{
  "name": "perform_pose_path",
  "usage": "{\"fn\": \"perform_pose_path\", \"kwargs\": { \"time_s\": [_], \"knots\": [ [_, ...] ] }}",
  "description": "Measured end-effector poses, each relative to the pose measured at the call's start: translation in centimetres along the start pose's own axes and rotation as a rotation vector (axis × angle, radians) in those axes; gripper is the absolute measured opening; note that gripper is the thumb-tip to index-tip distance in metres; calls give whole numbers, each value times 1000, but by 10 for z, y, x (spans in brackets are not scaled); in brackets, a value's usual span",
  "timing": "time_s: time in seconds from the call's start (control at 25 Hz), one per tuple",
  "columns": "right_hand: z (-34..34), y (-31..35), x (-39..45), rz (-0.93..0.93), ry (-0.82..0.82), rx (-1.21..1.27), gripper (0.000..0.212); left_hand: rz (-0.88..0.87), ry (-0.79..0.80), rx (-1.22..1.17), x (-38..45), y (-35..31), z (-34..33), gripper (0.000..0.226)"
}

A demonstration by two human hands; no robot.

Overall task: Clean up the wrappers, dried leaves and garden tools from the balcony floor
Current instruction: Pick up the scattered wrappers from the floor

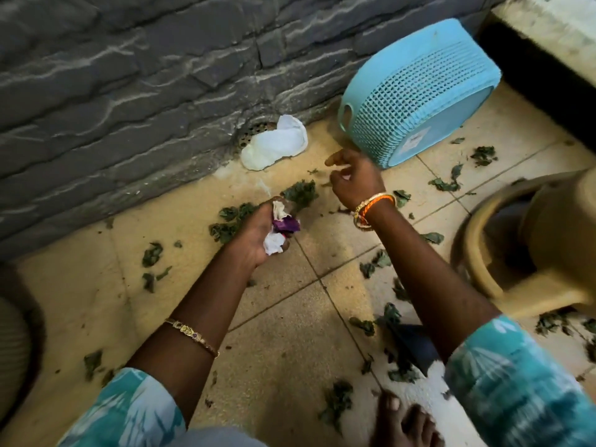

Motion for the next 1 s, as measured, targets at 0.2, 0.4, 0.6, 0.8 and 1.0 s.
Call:
{"fn": "perform_pose_path", "kwargs": {
  "time_s": [0.2, 0.4, 0.6, 0.8, 1.0],
  "knots": [
    [-59, 35, 60, -28, 301, -97, 33, -31, -5, -195, -1, -16, 32, 27],
    [-75, 30, 77, -214, 113, 364, 17, -85, -2, -219, 7, -18, 59, 25],
    [-58, 4, 56, -339, -78, 669, 19, -196, -40, -239, 17, -23, 60, 23],
    [-66, -4, 17, -240, 15, 494, 16, -215, 221, -180, 0, -32, -5, 16],
    [-18, 34, 8, 177, -122, 18, 13, -138, 73, -86, 14, -20, -9, 13]
  ]
}}
Point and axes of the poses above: each hand's wrist, its own x-axis towards the middle knuckle, its own z-axis out of the back of the hand, y = z × x, the point moved 6 cm from there along x, towards the middle knuckle, and after that the axes turned 6 degrees about -z, right-handed, at the moved point
